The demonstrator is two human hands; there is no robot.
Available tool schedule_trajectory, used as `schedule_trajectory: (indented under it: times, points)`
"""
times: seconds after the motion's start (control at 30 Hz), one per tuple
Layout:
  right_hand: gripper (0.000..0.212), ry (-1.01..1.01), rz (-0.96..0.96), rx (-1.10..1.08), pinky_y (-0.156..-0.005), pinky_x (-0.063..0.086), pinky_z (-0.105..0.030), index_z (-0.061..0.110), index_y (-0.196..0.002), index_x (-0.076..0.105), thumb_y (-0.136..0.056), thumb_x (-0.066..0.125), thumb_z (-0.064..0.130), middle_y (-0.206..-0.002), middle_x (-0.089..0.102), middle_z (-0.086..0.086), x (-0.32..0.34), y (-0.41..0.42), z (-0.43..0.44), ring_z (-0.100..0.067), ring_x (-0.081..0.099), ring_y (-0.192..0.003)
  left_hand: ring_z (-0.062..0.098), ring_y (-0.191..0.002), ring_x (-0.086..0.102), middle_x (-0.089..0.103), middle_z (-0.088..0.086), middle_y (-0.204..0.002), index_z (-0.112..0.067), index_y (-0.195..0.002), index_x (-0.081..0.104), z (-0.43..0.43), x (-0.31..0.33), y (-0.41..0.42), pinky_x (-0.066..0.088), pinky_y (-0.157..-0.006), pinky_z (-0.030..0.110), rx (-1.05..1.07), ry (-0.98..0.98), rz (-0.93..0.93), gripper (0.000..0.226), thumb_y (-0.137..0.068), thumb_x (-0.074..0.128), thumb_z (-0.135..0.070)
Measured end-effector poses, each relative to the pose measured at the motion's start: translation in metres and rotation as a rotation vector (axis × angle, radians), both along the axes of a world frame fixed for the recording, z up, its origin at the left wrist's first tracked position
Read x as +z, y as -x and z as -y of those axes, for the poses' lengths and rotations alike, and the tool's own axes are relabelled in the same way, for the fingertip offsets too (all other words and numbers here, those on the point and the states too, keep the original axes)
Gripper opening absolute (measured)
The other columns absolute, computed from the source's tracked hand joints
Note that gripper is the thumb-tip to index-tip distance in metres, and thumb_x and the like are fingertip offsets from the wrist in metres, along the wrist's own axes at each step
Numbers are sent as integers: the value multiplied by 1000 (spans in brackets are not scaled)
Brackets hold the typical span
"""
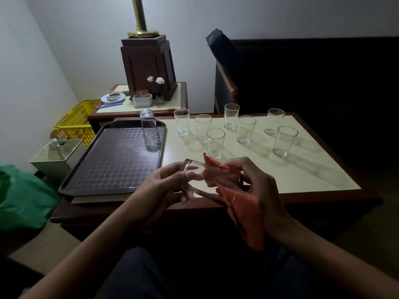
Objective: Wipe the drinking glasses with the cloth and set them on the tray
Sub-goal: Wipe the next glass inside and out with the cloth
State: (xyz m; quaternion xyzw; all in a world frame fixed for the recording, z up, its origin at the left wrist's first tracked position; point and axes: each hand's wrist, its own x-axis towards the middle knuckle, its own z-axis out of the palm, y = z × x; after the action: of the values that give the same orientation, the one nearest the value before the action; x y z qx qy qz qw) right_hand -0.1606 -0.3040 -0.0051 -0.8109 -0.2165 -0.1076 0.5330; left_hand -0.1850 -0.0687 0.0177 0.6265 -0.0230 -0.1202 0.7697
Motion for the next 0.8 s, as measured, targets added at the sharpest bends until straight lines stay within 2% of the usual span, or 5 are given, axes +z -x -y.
schedule_trajectory:
  times: [0.13, 0.23, 0.4, 0.6, 0.8]
  points:
    - [38, 146, 452, 187, -105, 56, -35, 9, -130, 74, -96, 69, -6, -139, 69, -5, 5, 0, -4, -15, 65, -130, 31, -93, 69, 76, 16, -105, 1, -119, 66, 4, -9, -4, 54, -83, 41, 186, 0, -144, 62, -86, 66, -51]
    - [52, 306, 559, 410, -119, 42, -41, 5, -134, 71, -87, 64, -15, -154, 57, -13, -1, 8, -13, -23, 50, -147, 35, -111, 70, 71, 25, -123, -1, -132, 63, 10, -14, -3, 63, -81, 48, 244, 230, -240, 48, -103, 55, -39]
    - [50, 243, 138, 327, -118, 44, -30, 23, -157, 51, -107, 55, 17, -159, 50, 3, -13, 4, -12, -5, 49, -143, 34, -124, 66, 70, 19, -131, -8, -137, 56, 11, -15, -2, 57, -97, 52, 187, 232, -279, 58, -100, 49, -53]
    - [23, -284, -548, 72, -67, 62, -27, 18, -123, 73, -103, 67, 11, -103, 80, -5, -5, -10, -10, -13, 78, -80, 46, -135, 53, 58, 27, -142, 2, -141, 55, 31, -16, 7, 49, -107, 48, -90, 215, -166, 44, -98, 57, -10]
    - [13, -582, -416, -341, -72, 65, -28, 10, -110, 63, -100, 70, 7, -123, 69, -16, 10, -36, 9, -26, 76, -102, 28, -95, 67, 63, 17, -105, 1, -129, 61, 31, -14, 7, 61, -76, 36, 116, 130, -326, 55, -82, 80, -20]
